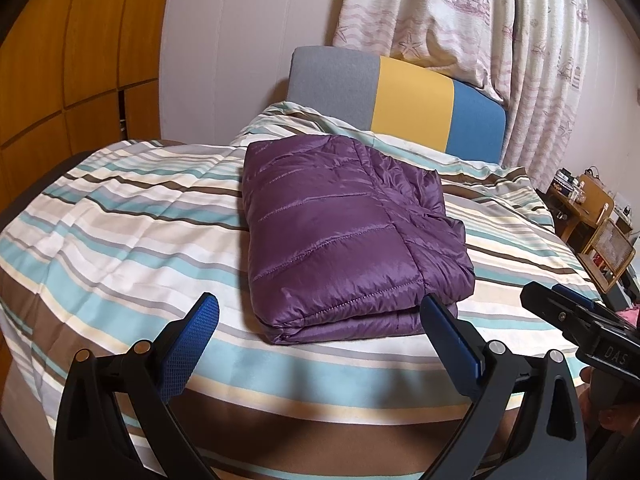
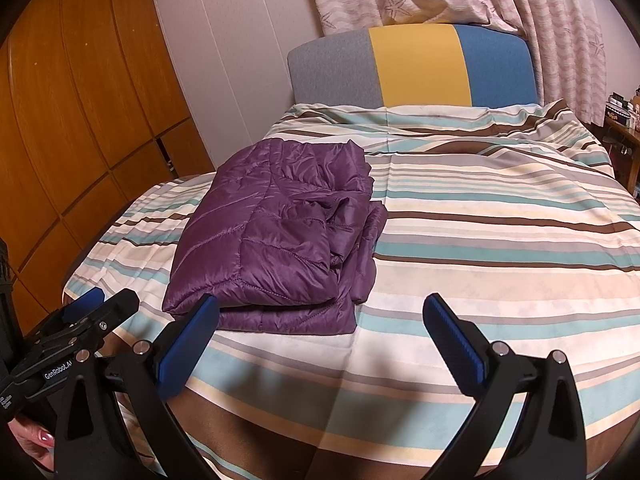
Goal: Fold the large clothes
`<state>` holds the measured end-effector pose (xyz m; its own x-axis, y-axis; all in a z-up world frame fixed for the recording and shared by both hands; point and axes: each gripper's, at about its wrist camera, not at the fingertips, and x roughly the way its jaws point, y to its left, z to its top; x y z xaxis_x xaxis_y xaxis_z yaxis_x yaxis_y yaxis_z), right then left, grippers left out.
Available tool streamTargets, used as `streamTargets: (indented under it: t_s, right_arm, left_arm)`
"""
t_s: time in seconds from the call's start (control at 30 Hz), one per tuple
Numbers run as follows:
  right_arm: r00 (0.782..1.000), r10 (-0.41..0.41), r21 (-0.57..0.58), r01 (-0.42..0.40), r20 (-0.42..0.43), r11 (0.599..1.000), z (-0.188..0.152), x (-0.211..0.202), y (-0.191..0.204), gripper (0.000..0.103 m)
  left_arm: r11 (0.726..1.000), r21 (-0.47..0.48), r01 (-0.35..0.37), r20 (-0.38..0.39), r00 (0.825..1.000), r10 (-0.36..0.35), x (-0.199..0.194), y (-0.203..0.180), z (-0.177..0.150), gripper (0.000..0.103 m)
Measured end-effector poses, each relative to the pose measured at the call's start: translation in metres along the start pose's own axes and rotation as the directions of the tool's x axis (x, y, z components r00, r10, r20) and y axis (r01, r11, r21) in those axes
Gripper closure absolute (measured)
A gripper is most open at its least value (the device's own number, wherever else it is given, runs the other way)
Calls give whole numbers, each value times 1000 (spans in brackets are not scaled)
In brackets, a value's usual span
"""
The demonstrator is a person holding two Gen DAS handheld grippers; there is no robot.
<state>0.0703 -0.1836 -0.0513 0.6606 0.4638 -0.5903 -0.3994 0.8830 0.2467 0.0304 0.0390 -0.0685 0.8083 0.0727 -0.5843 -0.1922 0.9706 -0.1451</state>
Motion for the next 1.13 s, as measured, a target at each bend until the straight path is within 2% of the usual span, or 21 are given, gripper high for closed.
streamTargets:
  t_s: [0.53, 0.8, 1.03, 1.13]
  right_arm:
    - [1000, 2, -4, -2, -9, 1000, -2, 1, 0, 2]
    - [1000, 4, 10, -4, -21, 1000, -3, 5, -3, 2]
    - [999, -7, 25, 8, -41, 1000, -5, 15, -12, 2]
    - [997, -41, 58, 44, -62, 997, -4, 25, -28, 2]
  left_arm:
    - [1000, -6, 17, -26, 1000, -17, 3, 0, -1, 3]
    - [999, 19, -29, -27, 999, 29, 5, -3, -2, 3]
    - [1000, -26, -12, -88, 996, 10, 22, 8, -2, 3]
    - [998, -42, -43, -112, 993, 38, 33, 18, 1, 3]
